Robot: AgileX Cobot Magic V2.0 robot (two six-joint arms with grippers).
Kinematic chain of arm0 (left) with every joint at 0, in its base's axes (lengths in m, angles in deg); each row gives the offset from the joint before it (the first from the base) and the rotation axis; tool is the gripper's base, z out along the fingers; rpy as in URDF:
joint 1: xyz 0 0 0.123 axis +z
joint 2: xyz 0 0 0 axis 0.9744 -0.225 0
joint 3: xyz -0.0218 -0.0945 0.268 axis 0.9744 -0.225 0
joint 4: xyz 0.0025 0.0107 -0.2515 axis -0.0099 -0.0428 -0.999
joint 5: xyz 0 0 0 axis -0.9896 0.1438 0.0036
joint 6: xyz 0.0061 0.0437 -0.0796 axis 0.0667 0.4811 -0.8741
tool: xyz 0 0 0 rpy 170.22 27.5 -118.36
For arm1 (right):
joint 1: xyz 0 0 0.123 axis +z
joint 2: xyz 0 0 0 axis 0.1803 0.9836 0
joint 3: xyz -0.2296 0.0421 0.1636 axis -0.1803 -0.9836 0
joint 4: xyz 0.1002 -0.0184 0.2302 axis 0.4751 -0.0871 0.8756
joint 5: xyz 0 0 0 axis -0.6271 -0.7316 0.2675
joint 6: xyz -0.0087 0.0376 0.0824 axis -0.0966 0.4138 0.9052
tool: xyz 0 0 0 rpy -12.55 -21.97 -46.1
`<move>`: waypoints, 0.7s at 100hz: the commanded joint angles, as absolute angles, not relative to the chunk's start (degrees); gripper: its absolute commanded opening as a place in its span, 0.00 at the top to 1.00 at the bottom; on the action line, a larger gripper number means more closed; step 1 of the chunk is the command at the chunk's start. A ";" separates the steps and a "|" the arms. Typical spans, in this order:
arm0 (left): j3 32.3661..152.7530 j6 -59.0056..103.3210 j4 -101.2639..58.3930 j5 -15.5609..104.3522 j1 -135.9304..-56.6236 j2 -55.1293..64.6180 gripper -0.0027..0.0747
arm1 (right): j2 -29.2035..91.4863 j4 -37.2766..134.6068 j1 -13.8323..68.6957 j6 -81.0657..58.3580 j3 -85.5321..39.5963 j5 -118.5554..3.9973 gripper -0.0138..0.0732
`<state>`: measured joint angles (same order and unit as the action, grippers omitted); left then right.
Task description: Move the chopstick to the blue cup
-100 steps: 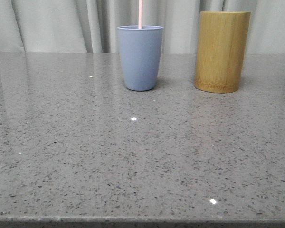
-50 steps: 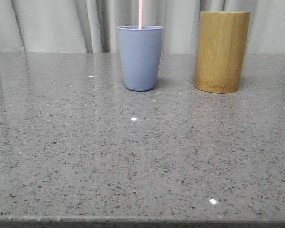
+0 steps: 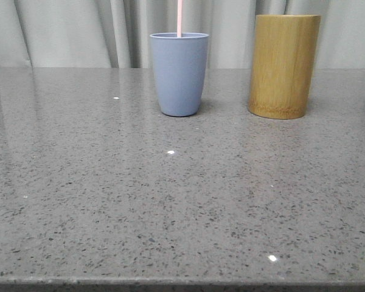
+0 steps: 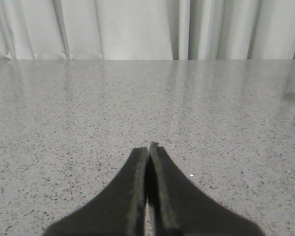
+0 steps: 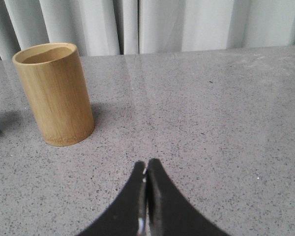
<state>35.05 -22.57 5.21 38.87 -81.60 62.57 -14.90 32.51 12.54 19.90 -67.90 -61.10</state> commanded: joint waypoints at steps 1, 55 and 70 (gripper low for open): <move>34.55 -22.97 4.74 34.38 -81.56 64.55 0.99 | -16.69 31.66 12.11 19.66 -69.41 -52.99 0.96; 34.55 -22.97 4.74 34.38 -81.56 64.55 0.99 | -29.06 31.66 12.11 19.71 -84.96 -47.35 0.96; 34.55 -22.97 4.74 34.38 -81.56 64.55 0.99 | -29.06 31.66 12.11 19.71 -84.96 -47.01 0.96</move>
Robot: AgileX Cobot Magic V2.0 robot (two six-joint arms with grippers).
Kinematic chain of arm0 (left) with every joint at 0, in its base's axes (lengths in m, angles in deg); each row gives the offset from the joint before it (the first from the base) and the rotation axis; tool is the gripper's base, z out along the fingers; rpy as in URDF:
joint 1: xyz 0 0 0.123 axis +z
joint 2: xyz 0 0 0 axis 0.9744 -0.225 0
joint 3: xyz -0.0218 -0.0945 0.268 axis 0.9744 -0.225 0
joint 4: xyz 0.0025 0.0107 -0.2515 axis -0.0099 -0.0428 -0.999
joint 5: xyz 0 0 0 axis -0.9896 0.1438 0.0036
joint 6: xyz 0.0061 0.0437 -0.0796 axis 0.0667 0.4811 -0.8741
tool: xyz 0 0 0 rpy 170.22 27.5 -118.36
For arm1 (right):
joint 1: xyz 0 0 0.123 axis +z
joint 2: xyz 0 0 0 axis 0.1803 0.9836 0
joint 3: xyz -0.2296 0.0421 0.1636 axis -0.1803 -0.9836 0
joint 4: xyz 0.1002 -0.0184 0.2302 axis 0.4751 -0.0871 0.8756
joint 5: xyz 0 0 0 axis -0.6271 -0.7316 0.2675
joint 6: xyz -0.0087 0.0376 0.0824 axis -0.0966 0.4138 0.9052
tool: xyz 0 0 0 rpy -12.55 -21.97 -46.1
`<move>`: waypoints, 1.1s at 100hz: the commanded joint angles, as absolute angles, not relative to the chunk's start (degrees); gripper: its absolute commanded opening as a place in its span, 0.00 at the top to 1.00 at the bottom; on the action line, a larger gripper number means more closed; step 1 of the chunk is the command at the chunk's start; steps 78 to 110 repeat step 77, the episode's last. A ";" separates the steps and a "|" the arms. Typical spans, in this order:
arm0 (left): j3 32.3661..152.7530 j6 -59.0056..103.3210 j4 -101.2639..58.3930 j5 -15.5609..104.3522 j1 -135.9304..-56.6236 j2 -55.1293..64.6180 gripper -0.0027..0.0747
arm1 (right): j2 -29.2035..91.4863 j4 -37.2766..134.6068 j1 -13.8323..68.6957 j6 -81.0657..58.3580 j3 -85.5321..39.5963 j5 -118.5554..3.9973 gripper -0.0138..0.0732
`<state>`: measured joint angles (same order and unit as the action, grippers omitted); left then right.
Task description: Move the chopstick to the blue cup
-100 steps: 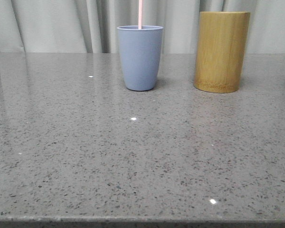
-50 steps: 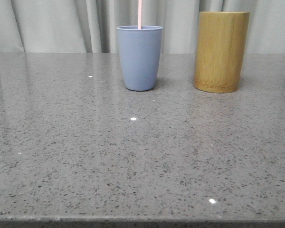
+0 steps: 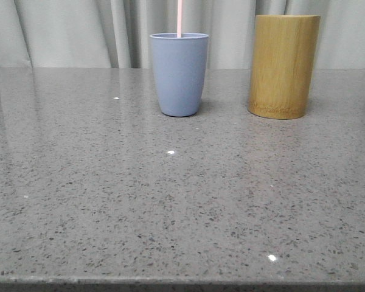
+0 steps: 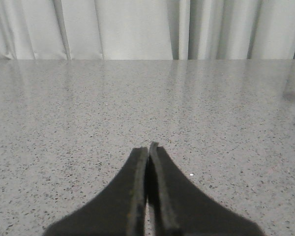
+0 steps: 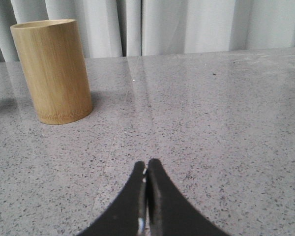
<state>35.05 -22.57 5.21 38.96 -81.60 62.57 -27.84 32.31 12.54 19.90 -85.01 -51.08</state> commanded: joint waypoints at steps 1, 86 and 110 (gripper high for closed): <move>34.55 -22.97 4.74 34.38 -81.56 64.55 0.99 | -29.06 31.66 12.11 19.71 -84.96 -46.94 0.96; 34.55 -22.97 4.74 34.38 -81.56 64.55 0.99 | -29.06 31.66 12.11 19.71 -84.96 -46.94 0.96; 34.55 -22.97 4.74 34.38 -81.56 64.55 0.99 | -29.06 31.66 12.11 19.71 -84.96 -46.94 0.96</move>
